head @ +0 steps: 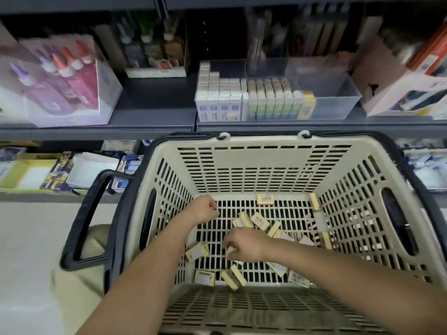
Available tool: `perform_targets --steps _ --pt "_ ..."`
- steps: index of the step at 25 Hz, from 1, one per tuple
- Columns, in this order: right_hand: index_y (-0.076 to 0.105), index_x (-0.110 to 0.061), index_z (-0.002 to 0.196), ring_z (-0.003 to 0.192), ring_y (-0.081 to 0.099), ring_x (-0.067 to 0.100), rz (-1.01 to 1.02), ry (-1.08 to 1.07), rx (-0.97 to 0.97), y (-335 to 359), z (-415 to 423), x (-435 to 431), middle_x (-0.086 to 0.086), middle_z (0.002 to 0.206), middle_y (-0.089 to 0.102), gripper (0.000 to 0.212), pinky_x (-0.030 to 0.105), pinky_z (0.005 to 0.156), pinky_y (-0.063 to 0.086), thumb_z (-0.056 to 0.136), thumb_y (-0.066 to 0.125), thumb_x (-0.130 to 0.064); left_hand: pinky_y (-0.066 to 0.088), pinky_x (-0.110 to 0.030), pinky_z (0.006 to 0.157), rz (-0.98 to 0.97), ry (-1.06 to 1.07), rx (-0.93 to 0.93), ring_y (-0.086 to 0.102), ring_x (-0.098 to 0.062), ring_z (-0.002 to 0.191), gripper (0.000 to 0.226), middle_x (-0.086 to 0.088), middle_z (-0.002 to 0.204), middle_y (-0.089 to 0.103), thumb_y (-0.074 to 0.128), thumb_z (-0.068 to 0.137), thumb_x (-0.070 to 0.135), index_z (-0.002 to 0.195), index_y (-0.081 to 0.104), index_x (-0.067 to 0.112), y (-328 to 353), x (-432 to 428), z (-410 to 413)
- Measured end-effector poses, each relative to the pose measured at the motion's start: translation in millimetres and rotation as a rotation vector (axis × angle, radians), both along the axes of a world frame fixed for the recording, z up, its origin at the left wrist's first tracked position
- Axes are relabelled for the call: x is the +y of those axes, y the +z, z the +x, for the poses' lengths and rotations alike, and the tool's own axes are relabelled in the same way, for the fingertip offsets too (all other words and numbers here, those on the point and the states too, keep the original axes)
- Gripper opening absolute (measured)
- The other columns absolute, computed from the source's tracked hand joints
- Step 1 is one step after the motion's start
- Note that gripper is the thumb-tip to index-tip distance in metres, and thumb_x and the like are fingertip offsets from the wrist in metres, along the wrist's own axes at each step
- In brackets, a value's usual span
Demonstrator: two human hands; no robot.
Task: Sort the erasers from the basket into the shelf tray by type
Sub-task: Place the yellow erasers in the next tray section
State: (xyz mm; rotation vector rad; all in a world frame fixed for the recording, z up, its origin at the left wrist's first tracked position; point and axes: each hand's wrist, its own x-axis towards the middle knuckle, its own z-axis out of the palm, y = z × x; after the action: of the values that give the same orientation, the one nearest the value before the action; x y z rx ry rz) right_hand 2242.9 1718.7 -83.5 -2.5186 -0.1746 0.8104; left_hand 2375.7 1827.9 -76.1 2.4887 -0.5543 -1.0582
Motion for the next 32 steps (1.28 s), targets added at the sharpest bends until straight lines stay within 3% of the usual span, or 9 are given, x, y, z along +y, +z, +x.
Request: perform_targets --steps 4,8,14,17,22,25,28,30,32 --pt "0.049 -0.027 0.128 0.118 0.046 0.024 -0.126 0.099 -0.034 -18 -8 -2 0.004 0.126 0.045 0.039 0.040 0.089 0.046 0.090 0.052 -0.036 0.046 -0.024 0.066 0.054 0.003 0.055 0.053 -0.011 0.074 0.019 0.002 0.092 0.056 0.058 0.089 0.017 0.108 0.060 0.014 -2 4 -2" --pt "0.055 -0.023 0.120 0.118 0.045 0.021 -0.127 0.088 -0.048 -19 -16 -28 0.001 0.121 0.048 0.031 0.035 0.090 0.046 0.090 0.053 -0.031 0.046 -0.026 0.076 0.168 -0.009 0.159 0.055 -0.016 0.090 0.018 0.002 0.091 0.053 0.060 0.087 0.008 0.104 0.061 0.013 -3 17 -13" --pt "0.052 -0.020 0.122 0.107 0.052 0.020 -0.102 -0.079 -0.011 -10 -16 -56 0.002 0.120 0.048 0.032 0.031 0.089 0.043 0.092 0.050 -0.030 0.049 -0.038 0.087 0.440 -0.414 0.055 0.053 -0.023 0.102 0.058 -0.004 0.116 0.052 0.076 0.074 0.019 0.122 0.042 0.017 -4 31 -31" --pt "0.053 -0.018 0.121 0.105 0.053 0.021 -0.096 -0.118 -0.018 -7 -17 -61 0.003 0.117 0.049 0.031 0.033 0.089 0.044 0.093 0.050 -0.030 0.048 -0.039 0.088 0.511 -0.510 0.006 0.051 -0.026 0.105 0.055 -0.007 0.116 0.053 0.073 0.076 0.014 0.122 0.041 0.015 -10 32 -37" --pt "0.053 -0.018 0.118 0.096 0.055 0.019 -0.105 -0.257 -0.062 -2 -15 -68 0.005 0.119 0.050 0.027 0.032 0.082 0.047 0.093 0.050 -0.028 0.051 -0.028 0.074 0.294 -0.253 0.124 0.055 -0.018 0.090 0.035 -0.005 0.111 0.054 0.069 0.080 0.014 0.109 0.049 0.020 -10 32 -31" --pt "0.037 -0.023 0.132 0.098 0.053 0.018 -0.140 -0.319 -0.105 -4 -11 -66 0.003 0.127 0.042 0.043 0.030 0.071 0.045 0.091 0.052 -0.023 0.051 -0.023 0.065 0.097 -0.097 0.242 0.057 -0.013 0.077 0.029 -0.001 0.095 0.054 0.069 0.081 0.016 0.103 0.051 0.019 -8 22 -31" --pt "0.019 -0.031 0.144 0.119 0.044 0.023 -0.273 -0.175 -0.112 -7 2 -62 0.001 0.144 0.027 0.069 0.032 0.082 0.048 0.088 0.055 -0.014 0.045 -0.021 0.057 -0.039 -0.016 0.314 0.051 -0.010 0.061 0.022 0.002 0.079 0.051 0.069 0.081 0.012 0.099 0.057 0.017 -6 4 -39" --pt "0.025 -0.028 0.142 0.120 0.043 0.024 -0.382 -0.028 -0.131 -9 9 -57 0.001 0.144 0.030 0.064 0.036 0.090 0.046 0.088 0.055 -0.012 0.044 -0.021 0.058 -0.085 0.047 0.321 0.049 -0.011 0.062 0.028 0.000 0.083 0.052 0.068 0.082 0.010 0.108 0.060 0.016 -3 -1 -40" --pt "0.036 -0.022 0.134 0.110 0.049 0.023 -0.422 0.016 -0.145 -11 11 -57 0.003 0.128 0.045 0.052 0.035 0.083 0.048 0.087 0.059 -0.021 0.049 -0.021 0.063 -0.139 0.172 0.366 0.056 -0.014 0.079 0.036 -0.004 0.098 0.053 0.064 0.085 0.007 0.119 0.058 0.017 1 1 -37"
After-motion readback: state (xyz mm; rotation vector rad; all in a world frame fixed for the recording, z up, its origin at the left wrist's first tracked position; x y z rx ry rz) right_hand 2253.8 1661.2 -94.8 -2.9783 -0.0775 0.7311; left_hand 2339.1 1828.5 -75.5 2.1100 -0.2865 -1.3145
